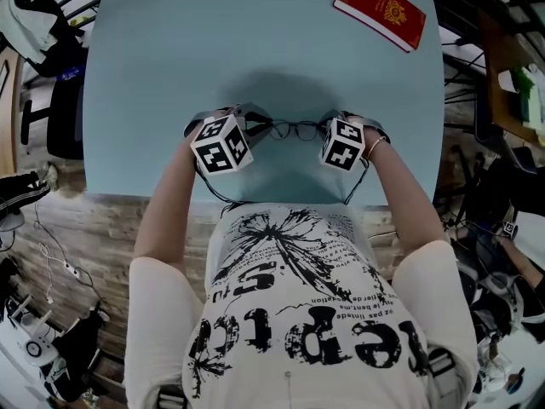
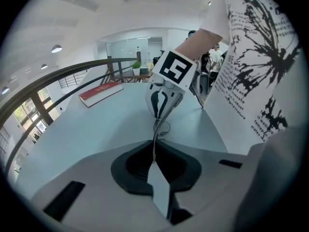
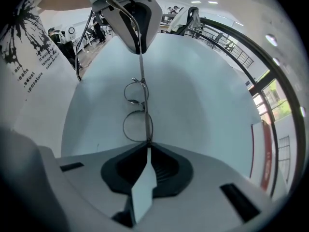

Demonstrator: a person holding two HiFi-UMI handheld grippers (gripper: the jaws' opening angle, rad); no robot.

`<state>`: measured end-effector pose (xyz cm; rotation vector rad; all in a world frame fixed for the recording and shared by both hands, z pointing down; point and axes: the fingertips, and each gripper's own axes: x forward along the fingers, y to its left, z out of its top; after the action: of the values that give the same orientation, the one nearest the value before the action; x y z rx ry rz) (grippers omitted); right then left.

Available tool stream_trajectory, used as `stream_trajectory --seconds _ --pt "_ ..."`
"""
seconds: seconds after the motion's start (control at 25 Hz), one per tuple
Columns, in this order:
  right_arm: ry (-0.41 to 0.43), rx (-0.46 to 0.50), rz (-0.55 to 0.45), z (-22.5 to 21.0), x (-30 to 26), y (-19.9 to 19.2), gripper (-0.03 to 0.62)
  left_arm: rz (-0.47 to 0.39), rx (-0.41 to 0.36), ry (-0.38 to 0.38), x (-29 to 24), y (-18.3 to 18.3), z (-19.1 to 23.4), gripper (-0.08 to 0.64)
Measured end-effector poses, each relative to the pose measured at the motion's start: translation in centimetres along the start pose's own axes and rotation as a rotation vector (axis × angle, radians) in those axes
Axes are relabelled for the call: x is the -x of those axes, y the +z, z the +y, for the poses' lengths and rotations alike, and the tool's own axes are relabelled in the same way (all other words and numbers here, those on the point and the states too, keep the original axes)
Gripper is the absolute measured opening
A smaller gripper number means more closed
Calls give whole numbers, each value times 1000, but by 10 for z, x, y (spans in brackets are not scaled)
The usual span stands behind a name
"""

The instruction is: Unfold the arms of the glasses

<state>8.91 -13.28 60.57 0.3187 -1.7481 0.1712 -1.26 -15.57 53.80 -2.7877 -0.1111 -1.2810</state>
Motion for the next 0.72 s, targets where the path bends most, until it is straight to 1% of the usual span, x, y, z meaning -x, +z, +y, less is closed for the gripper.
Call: stream_trajectory --seconds 0.28,0.44,0.48,0.52,0.56,0.6,0.72 --pt "5 -50 -9 -3 3 1 35 -14 23 3 2 -14 0 28" --pt "8 -67 16 -1 3 1 40 -20 8 6 2 -10 -2 26" --pt "11 -71 18 0 4 2 61 -19 -1 4 2 -9 -3 28" --pt "13 -72 15 1 5 3 122 -20 -8 1 2 -9 -5 26" --pt "15 -70 8 3 8 6 146 -24 -13 -2 2 -8 -6 28" --pt "15 -66 0 5 10 9 156 -29 -15 -4 2 -8 -7 28" --pt "6 -29 -34 8 14 29 159 -41 -21 -2 3 -8 -9 26"
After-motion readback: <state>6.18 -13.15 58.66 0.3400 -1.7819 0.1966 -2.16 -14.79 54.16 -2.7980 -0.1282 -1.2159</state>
